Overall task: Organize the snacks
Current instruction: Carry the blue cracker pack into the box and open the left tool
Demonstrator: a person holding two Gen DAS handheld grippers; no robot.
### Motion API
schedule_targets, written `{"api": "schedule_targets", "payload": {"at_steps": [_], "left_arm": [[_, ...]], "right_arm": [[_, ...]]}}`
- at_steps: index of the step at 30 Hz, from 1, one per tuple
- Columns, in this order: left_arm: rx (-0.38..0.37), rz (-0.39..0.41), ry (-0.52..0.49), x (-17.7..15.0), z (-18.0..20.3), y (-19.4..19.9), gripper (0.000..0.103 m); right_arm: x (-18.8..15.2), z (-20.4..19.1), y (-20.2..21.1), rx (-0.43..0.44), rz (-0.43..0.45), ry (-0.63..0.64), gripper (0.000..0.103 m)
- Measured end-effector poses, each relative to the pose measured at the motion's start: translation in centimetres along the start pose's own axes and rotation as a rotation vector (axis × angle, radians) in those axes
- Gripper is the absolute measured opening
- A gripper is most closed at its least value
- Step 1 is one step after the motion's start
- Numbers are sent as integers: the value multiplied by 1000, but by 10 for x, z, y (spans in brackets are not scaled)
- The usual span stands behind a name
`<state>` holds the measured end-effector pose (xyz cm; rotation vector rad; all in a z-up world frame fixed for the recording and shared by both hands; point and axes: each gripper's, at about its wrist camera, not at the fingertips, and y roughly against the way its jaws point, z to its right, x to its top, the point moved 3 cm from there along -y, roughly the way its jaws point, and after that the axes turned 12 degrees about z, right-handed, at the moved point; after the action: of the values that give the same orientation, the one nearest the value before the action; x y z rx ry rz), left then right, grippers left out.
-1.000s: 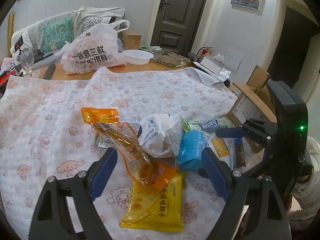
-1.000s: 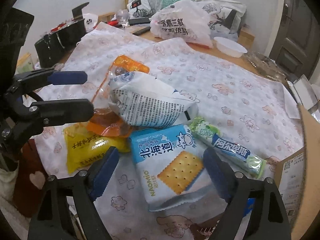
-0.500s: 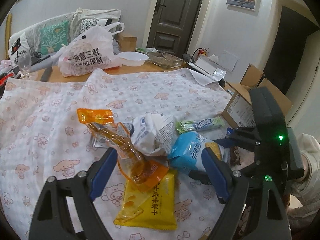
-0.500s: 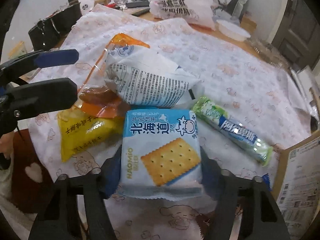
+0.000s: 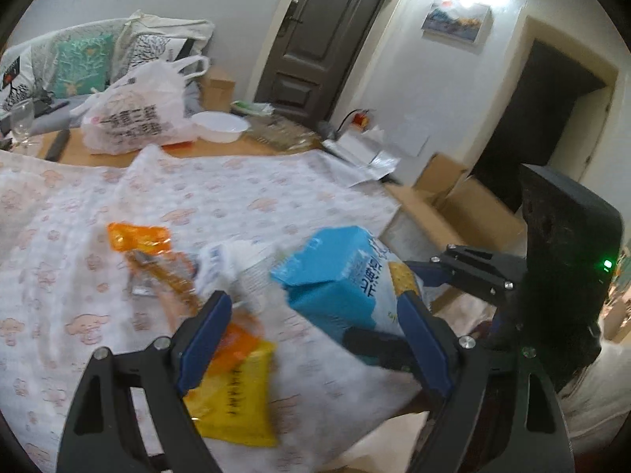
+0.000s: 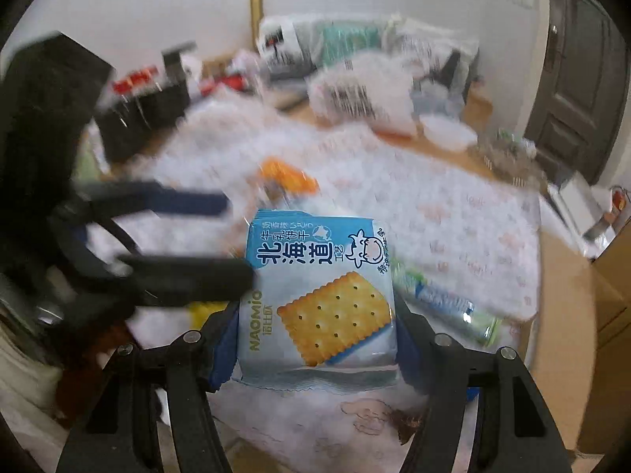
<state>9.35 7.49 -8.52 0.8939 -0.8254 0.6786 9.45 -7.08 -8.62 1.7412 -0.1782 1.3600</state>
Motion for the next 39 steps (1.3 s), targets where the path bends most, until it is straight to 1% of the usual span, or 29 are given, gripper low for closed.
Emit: {"api": "schedule_targets", "payload": {"at_steps": [1, 4, 7, 9, 13, 15, 18, 23, 27, 34, 37, 39], "left_arm": [[-11, 13, 10, 4, 4, 2, 84], [-60, 64, 34, 20, 23, 11, 84], [-91, 99, 6, 36, 48, 15, 74], [-123, 104, -33, 45, 68, 14, 60], [-99, 118, -111, 59, 106, 7, 58], [-104, 112, -148, 67, 128, -4, 58], [-123, 91, -202, 73, 160, -26, 58], [-155, 40, -279, 76, 209, -75, 58], [-176, -27, -303, 71, 232, -119, 58], [-181, -124, -339, 54, 247, -176, 58], [-183, -157, -341, 49, 248, -192, 58], [-179, -169, -351, 45, 249, -196, 58]], "right_arm": [[6, -3, 11, 11, 43, -2, 62], [18, -5, 37, 29, 133, -12, 62], [26, -1, 59, 37, 198, -21, 62], [29, 4, 73, 42, 240, -36, 62], [30, 26, 105, 31, 316, -67, 62], [29, 40, 118, 26, 337, -83, 62], [22, 70, 140, -12, 361, -107, 62], [5, 115, 164, -76, 375, -162, 62], [-14, 154, 171, -118, 351, -216, 62], [-41, 197, 163, -185, 269, -236, 62], [-48, 207, 157, -195, 247, -245, 63], [-50, 209, 154, -200, 238, -247, 64]]}}
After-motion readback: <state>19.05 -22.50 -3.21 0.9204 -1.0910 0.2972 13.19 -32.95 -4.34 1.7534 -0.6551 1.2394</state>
